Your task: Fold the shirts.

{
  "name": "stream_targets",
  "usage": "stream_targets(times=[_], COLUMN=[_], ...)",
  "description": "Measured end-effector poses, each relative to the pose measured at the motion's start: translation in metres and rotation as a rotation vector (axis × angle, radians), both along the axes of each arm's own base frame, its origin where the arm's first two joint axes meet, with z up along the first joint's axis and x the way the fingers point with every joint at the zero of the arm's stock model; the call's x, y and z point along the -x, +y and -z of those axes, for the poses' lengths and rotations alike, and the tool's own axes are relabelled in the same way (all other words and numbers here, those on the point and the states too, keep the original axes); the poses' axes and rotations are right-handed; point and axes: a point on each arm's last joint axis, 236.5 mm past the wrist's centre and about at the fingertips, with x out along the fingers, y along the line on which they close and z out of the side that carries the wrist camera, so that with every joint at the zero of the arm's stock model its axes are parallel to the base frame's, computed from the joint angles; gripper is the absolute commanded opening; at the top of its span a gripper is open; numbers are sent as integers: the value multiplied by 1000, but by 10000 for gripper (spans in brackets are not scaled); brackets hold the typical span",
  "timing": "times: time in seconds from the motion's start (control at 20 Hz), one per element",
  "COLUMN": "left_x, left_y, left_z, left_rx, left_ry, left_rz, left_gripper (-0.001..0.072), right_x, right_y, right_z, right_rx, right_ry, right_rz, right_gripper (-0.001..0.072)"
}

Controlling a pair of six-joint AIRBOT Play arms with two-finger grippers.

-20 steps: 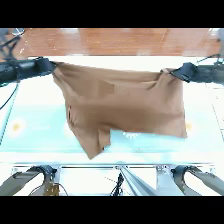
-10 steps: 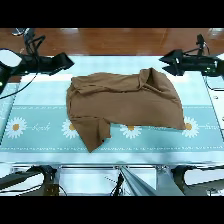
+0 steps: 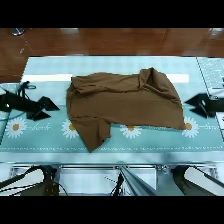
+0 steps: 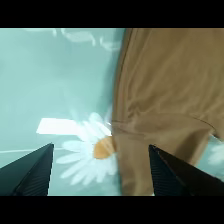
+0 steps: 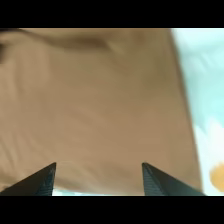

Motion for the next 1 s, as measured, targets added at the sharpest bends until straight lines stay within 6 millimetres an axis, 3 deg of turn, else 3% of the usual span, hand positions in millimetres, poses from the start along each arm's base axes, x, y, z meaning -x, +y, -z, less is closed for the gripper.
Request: stream_targets(times=[0.2,0.45,0.5,0.55,0.75,0.9,1.0], left_x=[0,-9,-12,-14,-16,-18,-22], left_y=[-42,-84,-88,-90,-94,-98,-101], left_z=[16,31,33,35,38,34,29], left_rx=[144,180,184,176,167,181,202], left_ry=[-53,-87,-93,-100,-118,-128,-138], left_rz=[-42,-34,-39,-43,-29,-20,-30], left_gripper=[704,693,488,42,30,30,30], right_x=[32,44,43,42,50,83,100], right_y=[19,32,32,31,0,-29,-36], right_z=[16,20,19,17,16,35,47], right_rx=[-23,-62,-62,-58,27,103,107], right_ry=[-22,-28,-32,-36,10,151,227], right_rz=[90,111,113,112,161,225,249], right_gripper=[620,620,620,620,620,620,620])
